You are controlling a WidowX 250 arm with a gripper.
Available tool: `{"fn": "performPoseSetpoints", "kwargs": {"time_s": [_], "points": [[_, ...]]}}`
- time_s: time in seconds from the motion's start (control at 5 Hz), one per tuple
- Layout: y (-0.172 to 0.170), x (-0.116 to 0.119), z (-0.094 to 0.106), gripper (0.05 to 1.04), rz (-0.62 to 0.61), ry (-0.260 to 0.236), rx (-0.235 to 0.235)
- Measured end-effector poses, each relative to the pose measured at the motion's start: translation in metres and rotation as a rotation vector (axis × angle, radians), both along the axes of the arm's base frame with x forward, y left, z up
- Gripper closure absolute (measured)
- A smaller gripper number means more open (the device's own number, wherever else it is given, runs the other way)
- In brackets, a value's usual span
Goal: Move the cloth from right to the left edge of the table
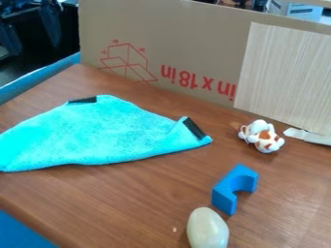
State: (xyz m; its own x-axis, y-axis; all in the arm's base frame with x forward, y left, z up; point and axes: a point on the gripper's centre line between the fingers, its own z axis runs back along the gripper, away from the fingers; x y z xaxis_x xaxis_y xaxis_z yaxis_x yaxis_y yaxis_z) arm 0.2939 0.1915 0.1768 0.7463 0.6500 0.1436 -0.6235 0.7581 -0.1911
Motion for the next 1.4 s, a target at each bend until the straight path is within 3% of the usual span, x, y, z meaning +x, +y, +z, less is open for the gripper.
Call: {"fn": "performPoseSetpoints", "kwargs": {"time_s": [0.2,0.6,0.8,1.2,1.4], "points": [[0.001,0.001,-0.011,0.084,0.0,0.028,-0.02],[0.001,0.001,-0.012,0.084,-0.005,0.028,-0.021],[0.007,0.005,-0.045,0.084,-0.127,0.104,-0.041],[0.0,0.009,-0.061,0.084,-0.552,0.098,0.087],[-0.007,0.006,-0.074,0.084,-0.806,0.066,0.103]]}}
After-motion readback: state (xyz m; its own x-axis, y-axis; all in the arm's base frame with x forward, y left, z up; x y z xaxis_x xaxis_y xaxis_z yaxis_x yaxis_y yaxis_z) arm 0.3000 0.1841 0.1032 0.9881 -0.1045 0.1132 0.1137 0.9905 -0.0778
